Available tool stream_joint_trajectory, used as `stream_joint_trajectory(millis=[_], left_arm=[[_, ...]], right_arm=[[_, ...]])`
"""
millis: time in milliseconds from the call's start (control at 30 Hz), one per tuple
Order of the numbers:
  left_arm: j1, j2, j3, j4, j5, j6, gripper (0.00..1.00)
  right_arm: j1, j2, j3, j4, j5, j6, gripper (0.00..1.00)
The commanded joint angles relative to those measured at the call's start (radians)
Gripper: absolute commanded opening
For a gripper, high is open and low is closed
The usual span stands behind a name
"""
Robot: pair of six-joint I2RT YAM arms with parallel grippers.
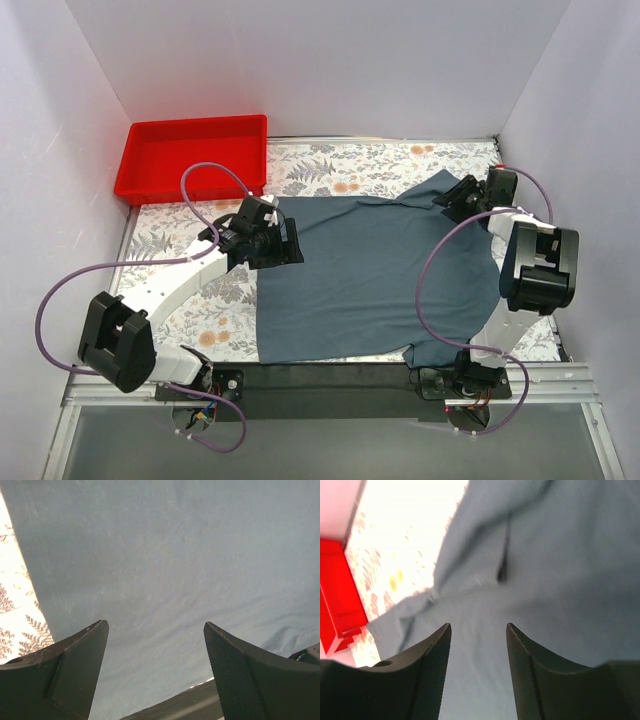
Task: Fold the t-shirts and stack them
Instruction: Flatten the tshirt out
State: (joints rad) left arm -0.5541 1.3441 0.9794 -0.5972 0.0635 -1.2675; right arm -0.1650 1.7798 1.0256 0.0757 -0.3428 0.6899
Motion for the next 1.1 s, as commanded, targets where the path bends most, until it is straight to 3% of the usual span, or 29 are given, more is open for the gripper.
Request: stream_joint_trajectory(millis=[0,367,667,867,1067], left_arm=[[-0.003,0.015,0.024,0.045,0.022,0.057,0.71],[-0.004,0.023,0.007,0.053,0.016,0.036,0.71],[-0.003,0.038,0.013,0.045,0.007,0.037,0.71],[-0.003,0.038,0.012,0.040,0.009,0.040,0.71],[-0.004,0.033,-0.001,0.031,0.002,0.040,0.71]], right_arm=[[0.018,0.085,0.094,0.139,0.030,0.046,0.47],[0.027,0.257,0.198,0.177,0.008,0.105,0.48],[0.039,0.291,0.225,0.179,-0.022,0.109,0.42],[0.045,0.294,0.261,0.179,-0.036,0.099,0.29],[0.065,0.319,0.366,0.179,-0.045,0.092,0.08]])
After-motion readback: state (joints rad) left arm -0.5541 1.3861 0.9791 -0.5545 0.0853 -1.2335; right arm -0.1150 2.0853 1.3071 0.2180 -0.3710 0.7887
